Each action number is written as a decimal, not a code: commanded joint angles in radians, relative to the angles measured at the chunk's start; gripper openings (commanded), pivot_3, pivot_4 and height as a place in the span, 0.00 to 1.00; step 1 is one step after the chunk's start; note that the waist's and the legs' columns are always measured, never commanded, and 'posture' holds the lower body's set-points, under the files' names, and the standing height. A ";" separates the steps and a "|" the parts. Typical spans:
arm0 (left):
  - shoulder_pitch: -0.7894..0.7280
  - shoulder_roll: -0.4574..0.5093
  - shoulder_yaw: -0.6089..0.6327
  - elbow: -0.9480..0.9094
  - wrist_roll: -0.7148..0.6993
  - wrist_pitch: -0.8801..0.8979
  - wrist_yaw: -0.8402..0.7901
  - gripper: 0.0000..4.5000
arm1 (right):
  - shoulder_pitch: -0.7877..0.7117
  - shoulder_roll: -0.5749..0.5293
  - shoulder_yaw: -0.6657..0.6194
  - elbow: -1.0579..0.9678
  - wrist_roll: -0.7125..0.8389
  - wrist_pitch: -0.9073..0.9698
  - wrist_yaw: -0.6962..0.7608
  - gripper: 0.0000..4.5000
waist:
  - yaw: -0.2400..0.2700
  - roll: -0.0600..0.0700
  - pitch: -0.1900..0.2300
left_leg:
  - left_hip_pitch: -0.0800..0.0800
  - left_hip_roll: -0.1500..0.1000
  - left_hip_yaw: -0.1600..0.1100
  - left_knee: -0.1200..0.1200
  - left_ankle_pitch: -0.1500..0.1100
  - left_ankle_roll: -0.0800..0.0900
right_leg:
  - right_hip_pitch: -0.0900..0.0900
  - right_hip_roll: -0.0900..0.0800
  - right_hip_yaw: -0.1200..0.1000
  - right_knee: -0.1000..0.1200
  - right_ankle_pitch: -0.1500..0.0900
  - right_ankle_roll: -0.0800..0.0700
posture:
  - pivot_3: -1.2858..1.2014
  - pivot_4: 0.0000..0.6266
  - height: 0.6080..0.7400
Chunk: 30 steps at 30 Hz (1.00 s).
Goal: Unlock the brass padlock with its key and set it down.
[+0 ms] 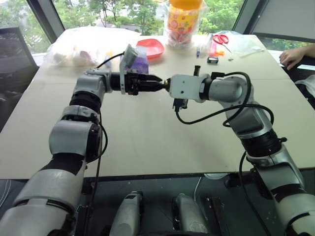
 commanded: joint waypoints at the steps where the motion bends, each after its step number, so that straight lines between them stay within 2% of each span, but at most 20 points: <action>1: -0.023 -0.009 0.017 -0.023 -0.024 0.015 0.008 0.56 | -0.037 -0.006 -0.013 -0.043 -0.005 -0.012 -0.017 0.15 | -0.001 0.000 0.000 | 0.000 0.000 0.000 0.000 0.000 0.000 | 0.000 0.000 0.000 0.000 0.000 0.000 | 0.52 0.24 1.00; 5: -0.007 -0.021 -0.004 -0.037 -0.010 0.009 -0.007 0.56 | -0.039 -0.003 -0.011 -0.047 -0.007 -0.012 -0.018 0.15 | -0.002 0.000 0.000 | 0.000 0.000 0.000 0.000 0.000 0.000 | 0.000 0.000 0.000 0.000 0.000 0.000 | 0.52 0.24 1.00; 8: 0.000 -0.028 -0.013 -0.039 -0.001 0.002 -0.003 0.39 | -0.044 0.001 -0.011 -0.049 -0.009 -0.012 -0.019 0.15 | -0.002 0.000 0.000 | 0.000 0.000 0.000 0.000 0.000 0.000 | 0.000 0.000 0.000 0.000 0.000 0.000 | 0.52 0.24 1.00; 11: 0.003 -0.033 -0.021 -0.040 0.004 -0.004 0.003 0.15 | -0.047 0.006 -0.010 -0.053 -0.012 -0.010 -0.020 0.15 | -0.003 0.000 0.000 | 0.000 0.000 0.000 0.000 0.000 0.000 | 0.000 0.000 0.000 0.000 0.000 0.000 | 0.52 0.24 1.00; 13: 0.005 -0.034 -0.030 -0.041 0.011 -0.011 0.006 0.03 | -0.048 0.007 -0.010 -0.057 -0.012 -0.008 -0.020 0.15 | -0.003 0.000 0.000 | 0.000 0.000 0.000 0.000 0.000 0.000 | 0.000 0.000 0.000 0.000 0.000 0.000 | 0.52 0.24 1.00; 22: 0.007 -0.033 -0.031 -0.038 0.014 -0.024 0.007 0.03 | -0.045 0.014 -0.014 -0.078 -0.010 0.010 -0.020 0.15 | -0.002 0.000 0.000 | 0.000 0.000 0.000 0.000 0.000 0.000 | 0.000 0.000 0.000 0.000 0.000 0.000 | 0.52 0.24 1.00; 24: 0.006 -0.033 -0.024 -0.038 0.006 -0.022 0.007 0.03 | -0.038 0.010 -0.021 -0.088 0.000 0.022 -0.011 0.39 | -0.002 0.000 0.000 | 0.000 0.000 0.000 0.000 0.000 0.000 | 0.000 0.000 0.000 0.000 0.000 0.000 | 0.52 0.24 1.00; 25: 0.005 -0.033 -0.020 -0.036 0.003 -0.019 0.009 0.03 | -0.033 0.003 -0.021 -0.096 0.004 0.027 0.000 0.45 | -0.001 0.000 0.000 | 0.000 0.000 0.000 0.000 0.000 0.000 | 0.000 0.000 0.000 0.000 0.000 0.000 | 0.52 0.24 1.00; 29: 0.008 -0.018 -0.017 -0.030 -0.004 -0.018 0.008 0.03 | 0.016 -0.048 -0.045 -0.148 -0.008 0.072 0.016 0.91 | 0.001 0.000 0.000 | 0.000 0.000 0.000 0.000 0.000 0.000 | 0.000 0.000 0.000 0.001 0.000 0.000 | 0.52 0.24 1.00; 30: 0.009 -0.012 -0.014 -0.028 -0.006 -0.018 0.009 0.03 | 0.042 -0.073 -0.065 -0.173 -0.009 0.096 0.019 0.99 | 0.000 0.000 0.000 | 0.000 0.000 0.000 0.000 0.000 0.000 | 0.000 0.000 0.000 0.000 0.000 0.000 | 0.52 0.24 1.00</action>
